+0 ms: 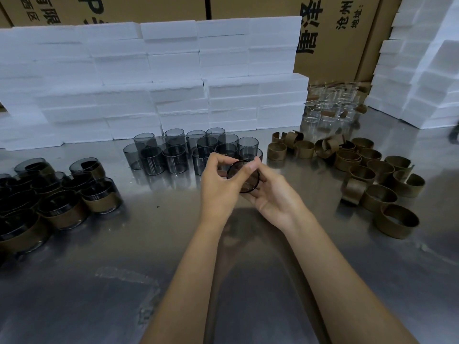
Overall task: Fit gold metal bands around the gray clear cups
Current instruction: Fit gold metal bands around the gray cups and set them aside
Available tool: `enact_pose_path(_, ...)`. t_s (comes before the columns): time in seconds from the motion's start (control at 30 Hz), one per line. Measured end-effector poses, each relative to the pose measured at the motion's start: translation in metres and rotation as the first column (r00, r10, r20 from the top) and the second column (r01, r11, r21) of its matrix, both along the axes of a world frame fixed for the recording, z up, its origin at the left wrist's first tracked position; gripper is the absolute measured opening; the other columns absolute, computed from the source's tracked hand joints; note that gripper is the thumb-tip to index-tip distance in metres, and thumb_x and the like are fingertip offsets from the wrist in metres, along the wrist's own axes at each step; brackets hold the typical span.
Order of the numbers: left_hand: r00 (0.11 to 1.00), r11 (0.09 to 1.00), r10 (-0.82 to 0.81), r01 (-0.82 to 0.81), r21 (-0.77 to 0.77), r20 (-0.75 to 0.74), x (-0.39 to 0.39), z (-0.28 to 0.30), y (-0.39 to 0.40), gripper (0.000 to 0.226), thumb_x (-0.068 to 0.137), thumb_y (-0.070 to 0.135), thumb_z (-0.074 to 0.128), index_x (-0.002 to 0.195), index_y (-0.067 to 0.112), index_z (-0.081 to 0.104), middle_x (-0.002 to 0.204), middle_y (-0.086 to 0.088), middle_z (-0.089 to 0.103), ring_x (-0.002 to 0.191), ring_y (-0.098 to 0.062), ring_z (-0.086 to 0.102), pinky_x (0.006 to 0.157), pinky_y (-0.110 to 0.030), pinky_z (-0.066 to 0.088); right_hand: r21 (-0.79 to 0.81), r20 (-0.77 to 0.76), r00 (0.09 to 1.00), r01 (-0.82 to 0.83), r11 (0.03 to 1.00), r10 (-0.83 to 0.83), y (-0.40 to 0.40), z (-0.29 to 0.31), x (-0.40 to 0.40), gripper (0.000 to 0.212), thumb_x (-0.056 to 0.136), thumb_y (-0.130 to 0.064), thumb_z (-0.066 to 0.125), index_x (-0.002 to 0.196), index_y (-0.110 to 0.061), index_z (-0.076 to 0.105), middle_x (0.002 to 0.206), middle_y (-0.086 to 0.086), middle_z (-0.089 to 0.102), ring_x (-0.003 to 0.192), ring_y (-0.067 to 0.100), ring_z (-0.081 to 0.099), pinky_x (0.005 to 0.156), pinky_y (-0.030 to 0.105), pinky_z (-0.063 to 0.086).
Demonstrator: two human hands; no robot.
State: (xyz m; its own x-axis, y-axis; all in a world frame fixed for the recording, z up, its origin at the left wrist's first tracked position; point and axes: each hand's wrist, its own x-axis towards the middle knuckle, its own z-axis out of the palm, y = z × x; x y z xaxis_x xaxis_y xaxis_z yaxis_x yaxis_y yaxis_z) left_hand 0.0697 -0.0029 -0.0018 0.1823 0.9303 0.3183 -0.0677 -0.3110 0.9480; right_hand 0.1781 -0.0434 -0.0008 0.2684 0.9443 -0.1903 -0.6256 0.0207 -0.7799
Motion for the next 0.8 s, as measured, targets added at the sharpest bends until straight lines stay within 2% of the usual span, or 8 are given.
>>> enact_pose_path(0.13,0.992,1.000,0.005,-0.007,0.014,0.127,-0.001,0.003,0.000,0.006,0.089,0.014,0.078,0.087,0.019,0.074,0.083,0.010,0.075,0.082,0.000,0.069,0.076,-0.014,0.051,-0.008,0.000,1.000,0.030,1.000,-0.030,-0.001,0.003,0.001,0.049,0.101,-0.034,0.058,0.134,0.003,0.059,0.114,0.021,0.070,0.111,0.031,0.067,0.100,0.040,0.054)
enact_pose_path(0.3,0.997,0.999,-0.045,0.045,-0.005,0.067,0.002,0.005,-0.001,0.021,0.100,0.005,0.060,0.109,0.014,0.076,0.104,0.006,0.076,0.094,0.006,0.068,0.085,-0.011,0.049,-0.006,-0.060,0.996,0.068,0.998,-0.068,-0.001,0.003,0.006,0.047,0.101,-0.033,0.059,0.132,0.002,0.060,0.115,0.019,0.072,0.113,0.030,0.067,0.105,0.042,0.052)
enact_pose_path(0.37,0.995,0.995,-0.097,0.097,-0.021,0.030,0.002,0.006,-0.001,0.029,0.102,0.001,0.054,0.121,0.012,0.072,0.118,0.001,0.074,0.101,0.007,0.066,0.090,-0.010,0.048,0.000,-0.096,0.992,0.079,0.997,-0.079,-0.001,0.003,0.010,0.043,0.101,-0.033,0.058,0.130,-0.001,0.062,0.109,0.016,0.074,0.109,0.028,0.069,0.106,0.042,0.051)
enact_pose_path(0.47,0.981,0.980,-0.196,0.195,-0.029,-0.011,0.003,0.007,-0.003,0.041,0.103,-0.006,0.047,0.136,0.012,0.062,0.131,0.004,0.065,0.109,0.014,0.061,0.093,-0.005,0.044,0.013,-0.146,0.985,0.099,0.995,-0.096,-0.001,0.000,0.017,0.033,0.102,-0.032,0.057,0.117,-0.004,0.067,0.097,0.012,0.078,0.100,0.024,0.071,0.103,0.040,0.052)
enact_pose_path(0.53,0.965,0.966,-0.259,0.259,-0.025,-0.027,0.004,0.006,-0.006,0.049,0.101,-0.012,0.045,0.143,0.012,0.054,0.141,0.005,0.057,0.128,0.002,0.055,0.108,-0.010,0.039,0.018,-0.178,0.978,0.114,0.993,-0.109,-0.001,-0.001,0.020,0.030,0.102,-0.032,0.057,0.109,-0.005,0.068,0.091,0.011,0.078,0.097,0.024,0.072,0.095,0.039,0.056)
enact_pose_path(0.63,0.942,0.942,-0.334,0.333,-0.023,-0.017,0.007,0.003,-0.006,0.058,0.098,-0.017,0.047,0.149,0.011,0.047,0.154,-0.002,0.049,0.144,-0.011,0.044,0.119,-0.021,0.031,0.011,-0.192,0.974,0.123,0.992,-0.119,0.000,-0.003,0.021,0.032,0.103,-0.034,0.056,0.111,-0.005,0.066,0.100,0.013,0.075,0.096,0.024,0.071,0.087,0.037,0.058)
enact_pose_path(0.7,0.936,0.936,-0.352,0.351,-0.027,-0.012,0.007,0.001,-0.006,0.062,0.096,-0.015,0.054,0.151,0.012,0.044,0.154,-0.006,0.050,0.142,-0.012,0.046,0.118,-0.022,0.034,0.012,-0.200,0.973,0.121,0.993,-0.116,0.001,-0.003,0.021,0.034,0.102,-0.034,0.057,0.116,-0.005,0.065,0.110,0.015,0.072,0.099,0.024,0.071,0.090,0.036,0.057)
enact_pose_path(0.8,0.949,0.951,-0.308,0.308,-0.013,-0.062,0.010,-0.003,-0.006,0.074,0.088,-0.003,0.074,0.151,0.021,0.045,0.149,0.001,0.055,0.134,-0.004,0.053,0.113,-0.018,0.040,0.011,-0.170,0.979,0.116,0.993,-0.113,0.003,-0.005,0.020,0.037,0.102,-0.035,0.058,0.120,-0.004,0.066,0.113,0.016,0.075,0.108,0.026,0.072,0.095,0.036,0.057)
